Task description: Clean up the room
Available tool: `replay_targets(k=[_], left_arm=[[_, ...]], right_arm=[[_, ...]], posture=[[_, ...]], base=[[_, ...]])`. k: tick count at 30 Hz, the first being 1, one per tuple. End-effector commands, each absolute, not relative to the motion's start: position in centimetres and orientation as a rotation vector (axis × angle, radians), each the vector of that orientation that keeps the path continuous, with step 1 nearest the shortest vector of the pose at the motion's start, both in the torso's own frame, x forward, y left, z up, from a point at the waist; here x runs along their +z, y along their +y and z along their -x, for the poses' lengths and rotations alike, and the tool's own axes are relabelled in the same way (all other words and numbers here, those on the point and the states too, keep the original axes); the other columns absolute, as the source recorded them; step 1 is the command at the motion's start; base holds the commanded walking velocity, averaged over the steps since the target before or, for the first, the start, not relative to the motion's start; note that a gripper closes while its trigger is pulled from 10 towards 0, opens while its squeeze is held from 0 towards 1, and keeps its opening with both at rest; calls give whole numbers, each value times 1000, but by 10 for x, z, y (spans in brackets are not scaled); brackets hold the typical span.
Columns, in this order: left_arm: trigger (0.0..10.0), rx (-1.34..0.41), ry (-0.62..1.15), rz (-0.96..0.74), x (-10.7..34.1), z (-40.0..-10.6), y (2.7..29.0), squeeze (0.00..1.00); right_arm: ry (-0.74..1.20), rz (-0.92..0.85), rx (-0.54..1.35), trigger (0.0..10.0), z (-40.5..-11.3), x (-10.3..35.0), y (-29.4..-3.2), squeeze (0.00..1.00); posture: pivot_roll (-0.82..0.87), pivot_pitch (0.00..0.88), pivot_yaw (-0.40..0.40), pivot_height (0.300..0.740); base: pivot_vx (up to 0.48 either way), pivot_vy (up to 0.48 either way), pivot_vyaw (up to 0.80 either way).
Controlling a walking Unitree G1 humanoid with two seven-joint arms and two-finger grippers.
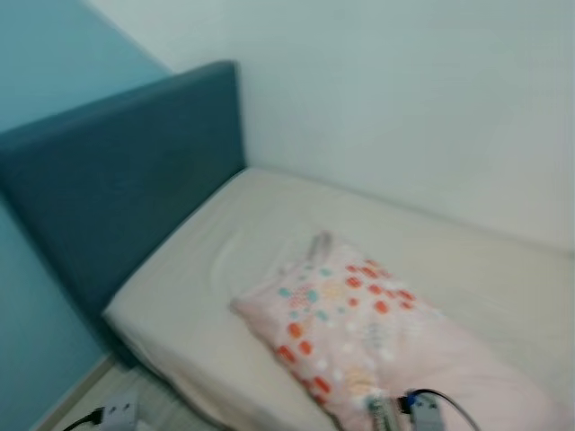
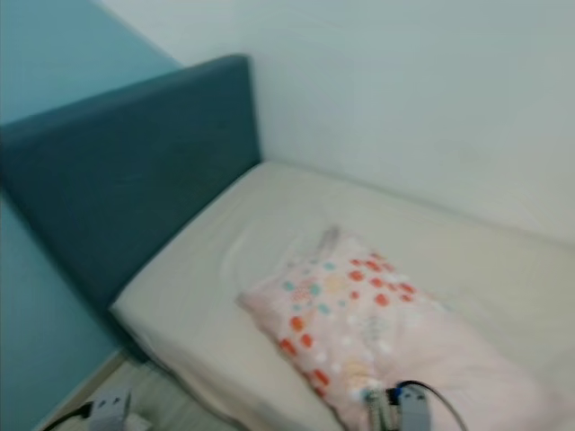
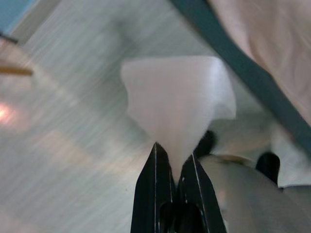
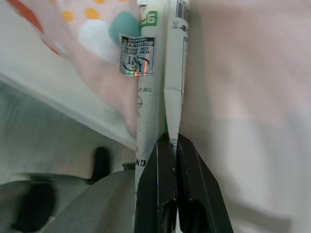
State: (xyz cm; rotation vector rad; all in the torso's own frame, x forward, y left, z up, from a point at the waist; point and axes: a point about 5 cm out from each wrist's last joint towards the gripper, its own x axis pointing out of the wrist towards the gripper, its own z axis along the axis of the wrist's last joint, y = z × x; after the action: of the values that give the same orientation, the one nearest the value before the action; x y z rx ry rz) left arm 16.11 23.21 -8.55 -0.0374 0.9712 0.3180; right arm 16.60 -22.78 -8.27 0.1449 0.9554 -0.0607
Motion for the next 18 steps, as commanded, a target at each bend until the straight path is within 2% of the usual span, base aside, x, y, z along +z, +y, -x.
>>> replay_targets(k=[1,18], left_arm=[[10000,321,990,30,-87,-155,236,0],[10000,295,991,19,-88,-155,231,0]], right_arm=[[946,-151,-33,10000,-171,-82,-219,0],[917,-134,16,10000,-183,-77,-214,0]], posture=[[-32,0,-39,740],[-31,0,-45,740]], base=[[0,0,738],[0,0,735]])
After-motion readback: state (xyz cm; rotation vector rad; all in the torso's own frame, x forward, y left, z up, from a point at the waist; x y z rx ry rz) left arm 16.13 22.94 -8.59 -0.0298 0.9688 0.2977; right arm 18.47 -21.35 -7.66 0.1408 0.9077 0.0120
